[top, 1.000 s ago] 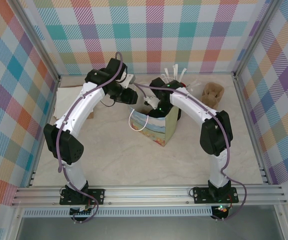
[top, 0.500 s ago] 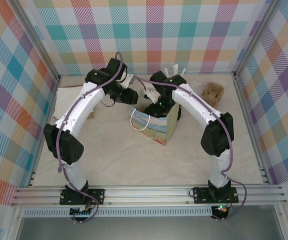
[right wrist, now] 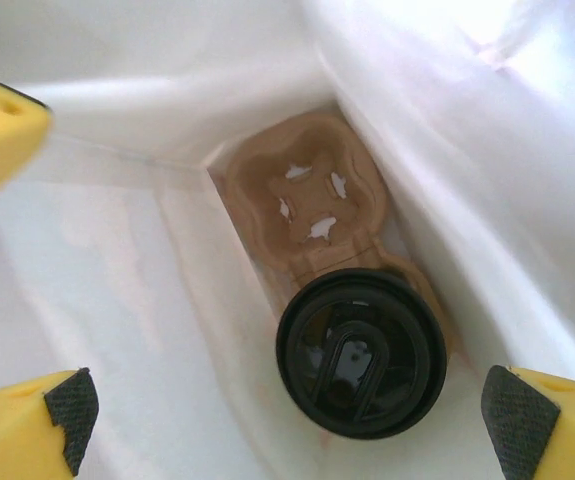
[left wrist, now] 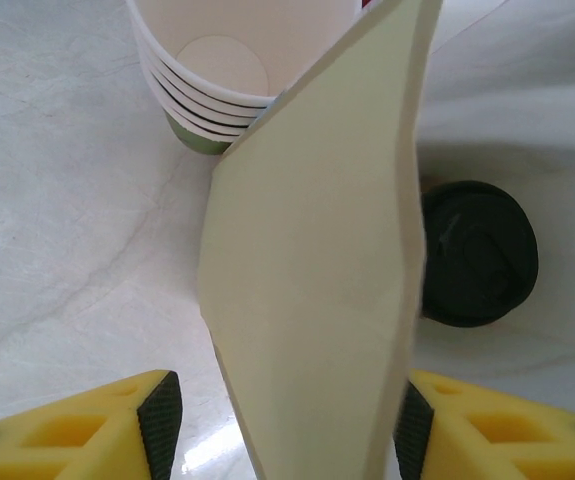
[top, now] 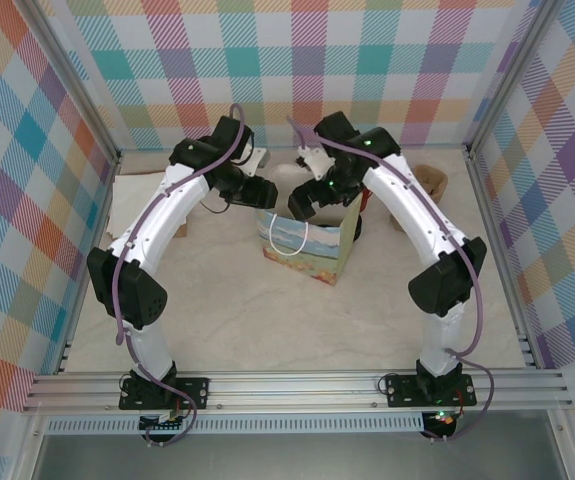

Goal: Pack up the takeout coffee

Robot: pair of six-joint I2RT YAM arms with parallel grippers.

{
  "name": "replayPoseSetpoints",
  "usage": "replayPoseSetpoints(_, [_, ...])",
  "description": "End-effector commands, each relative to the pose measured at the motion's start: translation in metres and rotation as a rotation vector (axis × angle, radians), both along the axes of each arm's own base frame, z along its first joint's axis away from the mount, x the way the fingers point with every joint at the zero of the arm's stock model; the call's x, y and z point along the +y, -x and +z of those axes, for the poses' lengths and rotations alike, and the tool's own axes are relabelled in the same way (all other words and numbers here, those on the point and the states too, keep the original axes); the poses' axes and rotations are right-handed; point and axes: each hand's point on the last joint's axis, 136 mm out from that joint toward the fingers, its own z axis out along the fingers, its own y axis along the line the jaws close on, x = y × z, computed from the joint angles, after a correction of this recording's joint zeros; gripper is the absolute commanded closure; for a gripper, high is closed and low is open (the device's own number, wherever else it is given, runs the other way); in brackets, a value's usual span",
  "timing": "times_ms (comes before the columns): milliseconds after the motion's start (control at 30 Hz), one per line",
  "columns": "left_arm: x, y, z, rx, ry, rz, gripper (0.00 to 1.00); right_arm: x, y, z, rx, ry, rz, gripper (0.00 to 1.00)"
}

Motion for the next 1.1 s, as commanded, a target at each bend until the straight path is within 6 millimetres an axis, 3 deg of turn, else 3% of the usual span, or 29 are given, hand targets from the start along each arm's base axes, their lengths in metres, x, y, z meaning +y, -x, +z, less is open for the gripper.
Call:
replayPoseSetpoints(0, [0.005,-0.003,0.028,-0.037,0.06,0.033,0.4,-0.007,0.01,0.042,-0.038,-0.086,-0.038,0.01])
replayPoseSetpoints(267, [0.003,-0.011,0.053,-0.084,0.135,0.044,0.37,-0.031,0.0,0.081,-0.125,-0.162,-0.135,0.06])
replayPoseSetpoints(467, [0.012,-0.014,0.073,-0.168,0.16,0.079,0.36,-0.087,-0.017,0.09,-0.193,-0.147,-0.325,0.12])
replayPoseSetpoints(633, [0.028,-0.011,0.091,-0.274,0.173,0.13,0.33,-0.14,-0.026,0.079,-0.207,-0.16,-0.501,0.15])
replayPoseSetpoints(800, [0.045,-0.003,0.101,-0.371,0.161,0.175,0.29,-0.175,-0.036,0.05,-0.205,-0.191,-0.635,0.18])
replayPoseSetpoints(933, [0.061,0.005,0.107,-0.45,0.136,0.214,0.26,-0.187,-0.049,0.027,-0.205,-0.263,-0.698,0.19])
replayPoseSetpoints(1067, [0.072,0.016,0.113,-0.518,0.127,0.235,0.24,-0.183,-0.063,0.007,-0.195,-0.33,-0.712,0.21])
